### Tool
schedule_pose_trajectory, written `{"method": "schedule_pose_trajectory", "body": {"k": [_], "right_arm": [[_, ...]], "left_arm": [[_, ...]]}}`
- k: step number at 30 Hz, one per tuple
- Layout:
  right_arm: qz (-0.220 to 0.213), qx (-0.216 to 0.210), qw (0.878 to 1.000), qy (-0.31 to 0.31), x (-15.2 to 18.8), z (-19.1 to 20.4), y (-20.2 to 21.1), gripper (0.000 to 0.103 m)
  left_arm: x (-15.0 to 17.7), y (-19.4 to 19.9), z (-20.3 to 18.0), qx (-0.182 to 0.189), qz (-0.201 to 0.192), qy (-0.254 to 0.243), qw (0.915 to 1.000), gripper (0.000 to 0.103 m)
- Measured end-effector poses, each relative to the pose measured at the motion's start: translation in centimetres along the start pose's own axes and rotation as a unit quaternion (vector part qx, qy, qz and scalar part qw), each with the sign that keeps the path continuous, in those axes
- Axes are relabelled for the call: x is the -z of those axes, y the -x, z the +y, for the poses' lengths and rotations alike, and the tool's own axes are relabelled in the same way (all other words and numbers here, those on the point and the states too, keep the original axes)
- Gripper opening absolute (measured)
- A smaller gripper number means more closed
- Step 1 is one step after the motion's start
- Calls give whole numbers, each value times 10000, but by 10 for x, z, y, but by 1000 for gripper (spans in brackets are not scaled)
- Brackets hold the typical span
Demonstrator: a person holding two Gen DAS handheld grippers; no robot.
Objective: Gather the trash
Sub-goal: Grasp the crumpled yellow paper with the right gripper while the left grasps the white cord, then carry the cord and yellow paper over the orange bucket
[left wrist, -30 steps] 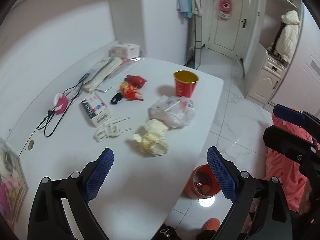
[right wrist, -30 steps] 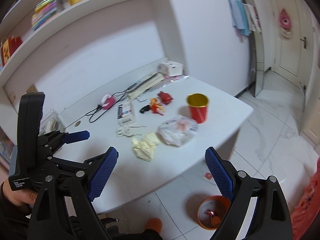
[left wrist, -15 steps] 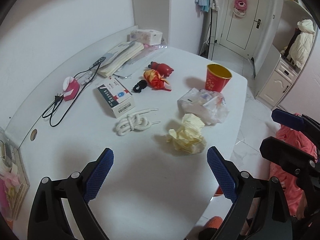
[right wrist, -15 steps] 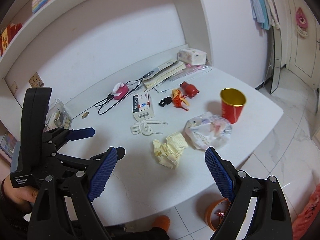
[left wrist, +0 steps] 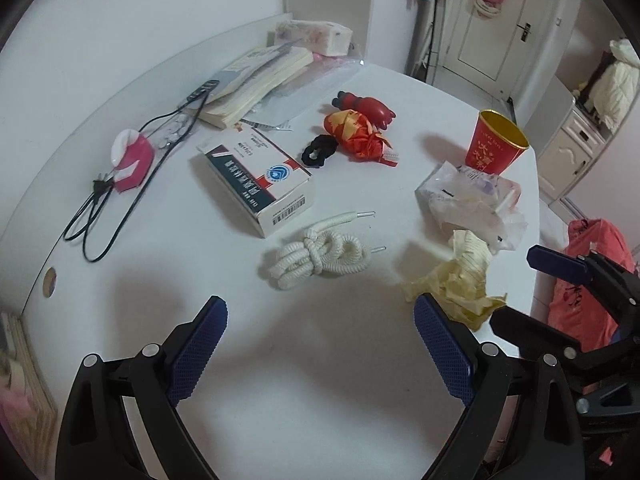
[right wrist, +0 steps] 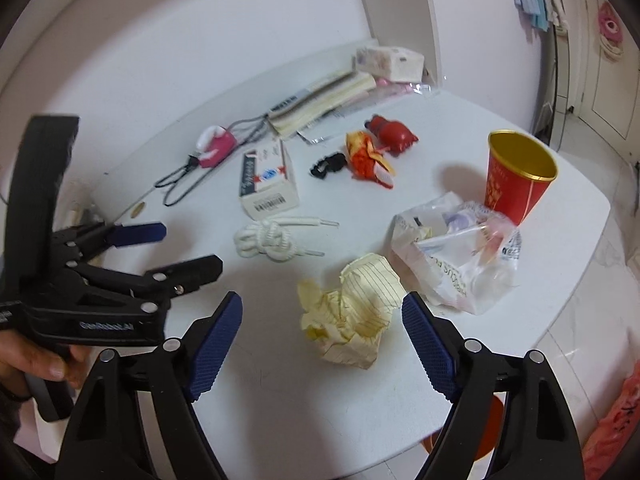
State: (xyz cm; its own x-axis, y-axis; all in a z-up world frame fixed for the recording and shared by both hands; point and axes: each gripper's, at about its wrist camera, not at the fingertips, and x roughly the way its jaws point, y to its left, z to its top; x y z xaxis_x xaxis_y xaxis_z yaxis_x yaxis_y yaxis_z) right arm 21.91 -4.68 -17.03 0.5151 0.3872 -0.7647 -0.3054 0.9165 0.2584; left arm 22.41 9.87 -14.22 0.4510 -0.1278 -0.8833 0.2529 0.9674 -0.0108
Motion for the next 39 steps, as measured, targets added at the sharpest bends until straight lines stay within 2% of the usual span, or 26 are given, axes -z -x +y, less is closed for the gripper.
{"method": "schedule_pose_trajectory", "body": {"k": [10, 16, 17, 19, 20, 21, 22, 24, 26, 31, 32, 34, 39], "right_arm": [[253, 292, 9985, -383, 6, -14, -44, 81], [327, 370, 9976, -475, 8, -14, -56, 81], [331, 378, 9976, -485, 7, -15, -58, 80], [389, 359, 9973, -508, 7, -16, -63, 69], [433, 334, 9971, -522, 8, -17, -65, 60], [464, 337, 9969, -542, 8, -18, -67, 59], [481, 345, 9968, -536, 9, -18, -68, 59], [498, 312, 9969, -522, 10, -18, -68, 53], [486, 285, 9969, -541, 10, -18, -67, 49], [501, 239, 9974, -452, 11, -17, -65, 43], [499, 227, 9975, -451, 11, -17, -64, 43], [494, 215, 9975, -462, 13, -17, -62, 43], [429, 172, 9974, -549, 17, -18, -55, 43]], "left_arm": [[-20, -52, 14, 191, 256, -302, 9990, 93], [-23, -66, 16, 315, 303, -497, 9978, 93], [-23, -68, 16, 327, 310, -513, 9977, 93], [-22, -71, 16, 353, 337, -537, 9974, 93], [-21, -72, 16, 358, 331, -537, 9974, 93], [-21, -74, 16, 389, 345, -542, 9972, 89], [-20, -75, 16, 455, 377, -553, 9967, 81], [-19, -78, 16, 488, 426, -568, 9963, 73], [-18, -79, 17, 511, 427, -543, 9963, 71], [-19, -79, 22, 608, 383, -460, 9964, 36], [-19, -79, 24, 658, 384, -407, 9963, 34], [-19, -78, 27, 727, 399, -322, 9960, 18], [-14, -76, 29, 927, 379, -167, 9948, 17]]}}
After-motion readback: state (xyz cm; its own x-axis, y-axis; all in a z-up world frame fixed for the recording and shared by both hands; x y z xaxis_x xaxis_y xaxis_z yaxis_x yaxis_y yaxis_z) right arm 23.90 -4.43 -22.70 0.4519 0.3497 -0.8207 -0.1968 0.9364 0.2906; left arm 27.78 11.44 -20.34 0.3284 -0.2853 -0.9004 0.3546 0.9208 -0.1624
